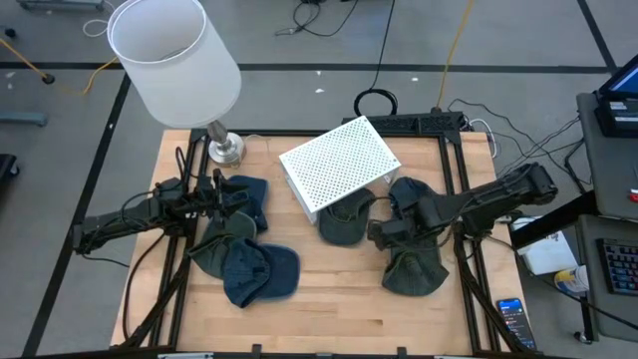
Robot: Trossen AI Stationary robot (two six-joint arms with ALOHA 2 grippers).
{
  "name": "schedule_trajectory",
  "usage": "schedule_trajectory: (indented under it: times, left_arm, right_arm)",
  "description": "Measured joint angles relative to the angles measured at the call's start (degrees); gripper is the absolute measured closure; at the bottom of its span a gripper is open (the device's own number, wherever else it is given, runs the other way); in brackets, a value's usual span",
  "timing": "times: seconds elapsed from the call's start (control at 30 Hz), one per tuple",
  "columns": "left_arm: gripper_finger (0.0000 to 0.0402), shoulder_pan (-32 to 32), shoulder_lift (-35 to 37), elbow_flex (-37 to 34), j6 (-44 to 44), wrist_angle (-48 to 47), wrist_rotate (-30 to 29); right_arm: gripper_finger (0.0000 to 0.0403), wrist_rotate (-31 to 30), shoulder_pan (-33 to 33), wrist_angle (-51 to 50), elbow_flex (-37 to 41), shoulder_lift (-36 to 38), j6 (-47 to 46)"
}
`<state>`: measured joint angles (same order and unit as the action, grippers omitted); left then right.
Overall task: Pick & Place hat
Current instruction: Put the green cap on the shelf
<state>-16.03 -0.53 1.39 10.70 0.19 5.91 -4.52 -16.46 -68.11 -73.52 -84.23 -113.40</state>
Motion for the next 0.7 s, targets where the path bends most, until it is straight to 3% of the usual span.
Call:
schedule_trajectory:
  times: [0.7]
  left_arm:
    - [0.016,-0.02,0.0,0.0,0.0,0.0,0.0]
  right_arm:
    - [0.0222,-0.04,-2.48,0.13,0.0,-12.87,0.34]
